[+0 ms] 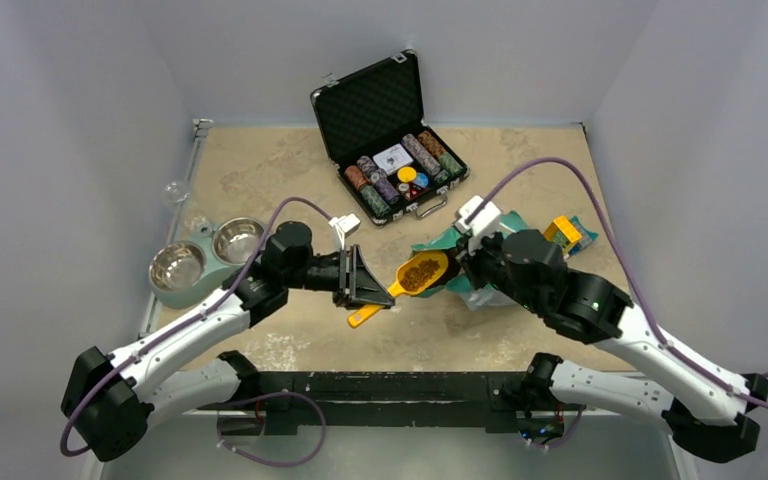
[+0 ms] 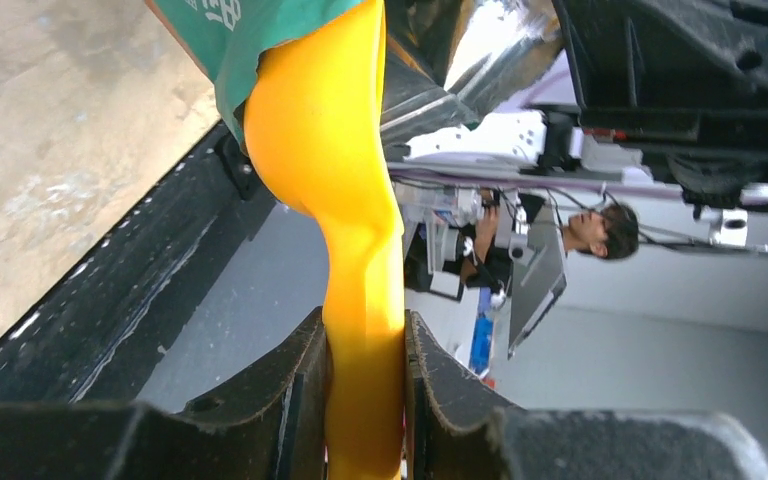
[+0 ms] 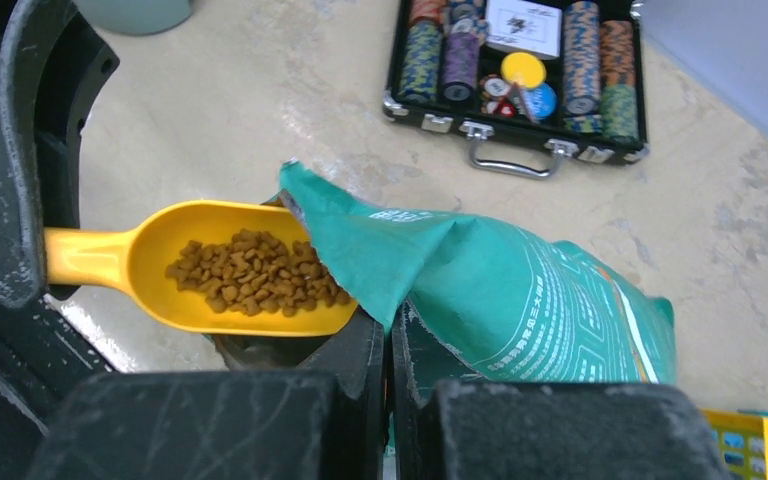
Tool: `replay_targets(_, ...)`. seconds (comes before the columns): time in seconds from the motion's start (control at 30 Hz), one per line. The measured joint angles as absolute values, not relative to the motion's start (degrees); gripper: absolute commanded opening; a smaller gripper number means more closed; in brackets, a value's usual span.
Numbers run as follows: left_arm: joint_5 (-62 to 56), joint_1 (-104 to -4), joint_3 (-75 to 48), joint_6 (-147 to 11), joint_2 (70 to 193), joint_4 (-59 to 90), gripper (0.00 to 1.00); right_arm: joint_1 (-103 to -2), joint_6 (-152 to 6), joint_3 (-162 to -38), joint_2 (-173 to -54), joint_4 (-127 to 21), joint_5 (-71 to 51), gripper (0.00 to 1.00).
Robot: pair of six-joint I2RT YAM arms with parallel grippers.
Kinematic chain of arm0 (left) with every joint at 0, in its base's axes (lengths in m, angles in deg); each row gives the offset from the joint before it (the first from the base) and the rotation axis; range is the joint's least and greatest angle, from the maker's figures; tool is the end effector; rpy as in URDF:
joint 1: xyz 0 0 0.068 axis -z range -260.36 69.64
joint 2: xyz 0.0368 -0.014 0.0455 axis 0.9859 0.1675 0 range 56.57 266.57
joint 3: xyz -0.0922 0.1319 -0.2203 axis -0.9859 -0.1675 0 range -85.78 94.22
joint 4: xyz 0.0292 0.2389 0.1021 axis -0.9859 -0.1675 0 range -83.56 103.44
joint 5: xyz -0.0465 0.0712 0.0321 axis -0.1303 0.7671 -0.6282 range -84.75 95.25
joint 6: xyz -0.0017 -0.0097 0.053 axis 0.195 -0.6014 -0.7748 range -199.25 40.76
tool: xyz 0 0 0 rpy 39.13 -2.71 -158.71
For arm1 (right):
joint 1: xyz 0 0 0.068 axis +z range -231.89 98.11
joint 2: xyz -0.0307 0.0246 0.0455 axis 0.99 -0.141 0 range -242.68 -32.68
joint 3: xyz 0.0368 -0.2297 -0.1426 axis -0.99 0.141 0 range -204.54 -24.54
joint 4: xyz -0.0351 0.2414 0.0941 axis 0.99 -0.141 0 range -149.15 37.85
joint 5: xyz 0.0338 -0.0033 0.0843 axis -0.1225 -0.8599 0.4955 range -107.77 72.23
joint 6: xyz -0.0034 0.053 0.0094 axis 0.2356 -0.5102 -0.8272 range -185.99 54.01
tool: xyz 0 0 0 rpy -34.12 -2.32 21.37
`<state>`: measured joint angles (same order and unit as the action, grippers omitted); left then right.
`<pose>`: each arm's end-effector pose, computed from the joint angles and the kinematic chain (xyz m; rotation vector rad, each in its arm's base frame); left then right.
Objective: Serve the pet food
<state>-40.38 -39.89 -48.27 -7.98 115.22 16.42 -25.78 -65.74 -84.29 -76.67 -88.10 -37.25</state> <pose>0.1559 -0.1665 0.2758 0.0646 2.3850 -1.9072 0.0938 0.1182 0.3840 -0.6975 1.7846 0.3334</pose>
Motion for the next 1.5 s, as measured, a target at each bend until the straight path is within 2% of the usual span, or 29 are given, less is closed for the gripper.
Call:
replay_targets(0.27,-35.5,-45.0,-47.7,-7.5,106.8,0.0,0.0,-24.1,-60.9,-93.4,-95.3,-85.6,-29.9,0.0)
replay_targets(0.37,-35.2,-46.1,-48.1,-5.8,103.3,-2.9,0.0,-21.4,-60.2,-96.0,-98.0,-85.6,-27.4,0.0)
replay_targets(0.6,-39.5,-46.2,-52.2,0.9,97.6,-4.2,0.0,-18.5,-61.1,-96.2,-94.7,-84.6,-18.7,0.0)
replay_targets(0.87,-44.0,-45.6,-52.4,13.0,97.0,-7.8,0.0,-18.1,-61.0,-93.3,-88.6,-86.2,-14.0,0.0)
replay_targets(1.07,-41.8,-43.9,-46.1,19.7,105.0,-14.1,0.0,-18.0,-60.8,-93.3,-88.1,-87.0,-13.5,0.0)
replay_targets(1.23,-38.8,-42.5,-44.2,25.3,112.2,-13.2,0.0,-17.7,-61.1,-93.3,-88.1,-87.4,-14.1,0.0)
replay_targets(1.5,-39.6,-34.8,-28.2,23.0,140.3,-7.8,0.0,-18.0,-63.4,-94.0,-88.1,-90.9,-18.0,0.0)
